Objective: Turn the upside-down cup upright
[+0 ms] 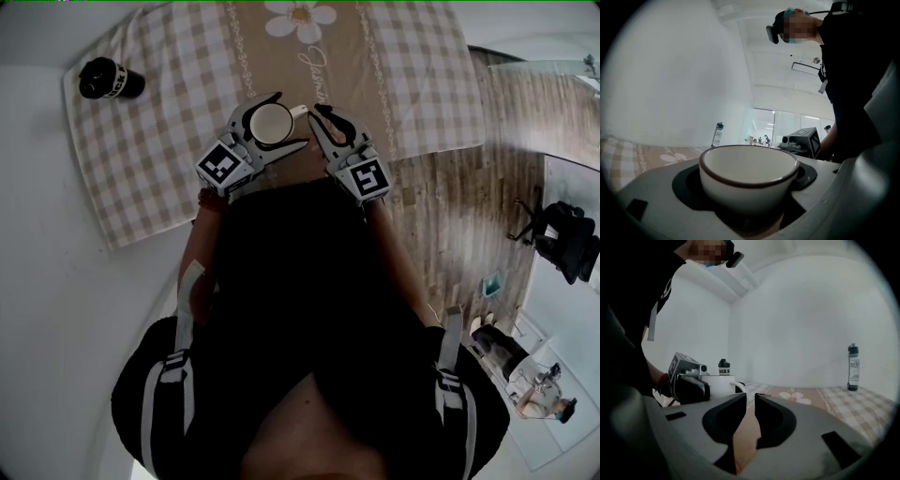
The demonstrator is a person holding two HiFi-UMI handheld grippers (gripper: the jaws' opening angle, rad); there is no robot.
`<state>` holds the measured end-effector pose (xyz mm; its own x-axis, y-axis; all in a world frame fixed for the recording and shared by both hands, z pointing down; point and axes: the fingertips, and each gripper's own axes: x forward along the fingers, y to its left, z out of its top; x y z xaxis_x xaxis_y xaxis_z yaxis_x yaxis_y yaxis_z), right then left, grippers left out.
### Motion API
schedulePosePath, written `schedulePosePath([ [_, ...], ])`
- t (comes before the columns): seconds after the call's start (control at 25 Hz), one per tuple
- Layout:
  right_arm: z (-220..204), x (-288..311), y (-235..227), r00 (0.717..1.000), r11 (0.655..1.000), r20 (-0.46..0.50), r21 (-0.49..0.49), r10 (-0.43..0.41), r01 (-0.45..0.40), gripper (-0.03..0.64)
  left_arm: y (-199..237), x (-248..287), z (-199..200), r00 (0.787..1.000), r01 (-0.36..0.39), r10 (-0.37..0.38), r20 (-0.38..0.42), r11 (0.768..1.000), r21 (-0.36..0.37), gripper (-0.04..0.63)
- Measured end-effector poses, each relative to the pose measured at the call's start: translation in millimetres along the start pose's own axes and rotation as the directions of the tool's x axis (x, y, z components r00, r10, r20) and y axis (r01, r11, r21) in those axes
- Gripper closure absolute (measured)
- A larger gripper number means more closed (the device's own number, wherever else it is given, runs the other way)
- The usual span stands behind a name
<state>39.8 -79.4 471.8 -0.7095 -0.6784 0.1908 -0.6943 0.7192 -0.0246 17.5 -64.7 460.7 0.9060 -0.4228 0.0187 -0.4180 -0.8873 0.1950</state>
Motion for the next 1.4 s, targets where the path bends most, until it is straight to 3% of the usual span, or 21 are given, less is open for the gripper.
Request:
schedulePosePath([
  [0.24, 0.4, -6.7, 1.4, 0.999, 0.999, 0.015, 0.027, 0.036, -0.036, 0.552, -3.4, 0.5, -3.4, 1.000, 0.019, -0.019, 0.015, 0.999, -0.029, 0.173],
  [0.32, 2.3, -8.3, 5.8, 0.997, 0.996, 0.026, 0.051, 0.070, -0.071, 0.512, -2.7, 1.1, -4.7, 1.000, 0.018, -0.017, 0.015, 0.999, -0.044, 0.173],
  [0.44, -0.5, -10.3, 11.6, 0.995, 0.995, 0.009, 0.032, 0.095, -0.095, 0.506, -4.4, 3.8, -5.8, 1.000, 0.028, -0.028, 0.013, 0.998, -0.048, 0.173],
  [0.92, -5.5, -6.1, 11.1, 0.998, 0.998, -0.023, 0.026, 0.052, -0.051, 0.505, -25.4, 10.3, -5.4, 0.995, 0.099, -0.099, 0.001, 0.995, -0.027, 0.175],
  [1.4, -2.1, 0.9, 9.8, 0.999, 0.999, -0.023, 0.022, 0.029, -0.029, 0.528, -28.8, 10.8, 2.9, 0.995, 0.101, -0.101, 0.000, 0.995, 0.008, 0.175],
])
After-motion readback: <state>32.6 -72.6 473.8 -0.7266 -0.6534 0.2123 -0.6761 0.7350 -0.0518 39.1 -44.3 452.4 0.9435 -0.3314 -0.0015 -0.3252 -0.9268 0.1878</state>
